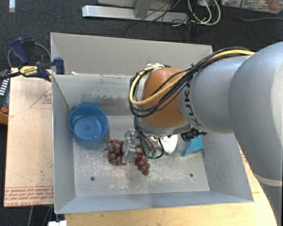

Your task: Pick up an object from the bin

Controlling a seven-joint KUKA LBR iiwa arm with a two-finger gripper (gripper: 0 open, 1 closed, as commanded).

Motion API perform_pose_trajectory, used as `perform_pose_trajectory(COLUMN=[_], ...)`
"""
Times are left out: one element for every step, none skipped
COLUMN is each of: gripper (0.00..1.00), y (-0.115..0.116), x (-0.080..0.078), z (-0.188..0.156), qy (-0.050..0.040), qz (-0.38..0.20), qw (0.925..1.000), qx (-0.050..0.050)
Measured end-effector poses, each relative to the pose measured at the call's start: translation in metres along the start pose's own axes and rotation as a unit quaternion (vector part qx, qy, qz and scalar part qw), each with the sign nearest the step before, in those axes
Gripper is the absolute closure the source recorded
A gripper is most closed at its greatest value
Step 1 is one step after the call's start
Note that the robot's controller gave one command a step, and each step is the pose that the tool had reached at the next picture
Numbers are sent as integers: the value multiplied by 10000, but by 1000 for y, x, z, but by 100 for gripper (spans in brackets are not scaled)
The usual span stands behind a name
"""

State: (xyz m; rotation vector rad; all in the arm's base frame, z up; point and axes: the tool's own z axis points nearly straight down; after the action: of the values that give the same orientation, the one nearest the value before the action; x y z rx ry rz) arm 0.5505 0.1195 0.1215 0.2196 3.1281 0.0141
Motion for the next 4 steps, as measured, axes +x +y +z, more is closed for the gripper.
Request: perform_pose_trajectory(gripper=[100, 100, 100, 100], y=[0, -1, 5, 0], x=[0, -7, -1, 50], z=[0, -105, -74, -58], qy=[1, 10, 23, 1], qz=[0, -126, -30, -737], qw=[10000, 9999, 10000, 9973], qx=[0, 1, 6, -3])
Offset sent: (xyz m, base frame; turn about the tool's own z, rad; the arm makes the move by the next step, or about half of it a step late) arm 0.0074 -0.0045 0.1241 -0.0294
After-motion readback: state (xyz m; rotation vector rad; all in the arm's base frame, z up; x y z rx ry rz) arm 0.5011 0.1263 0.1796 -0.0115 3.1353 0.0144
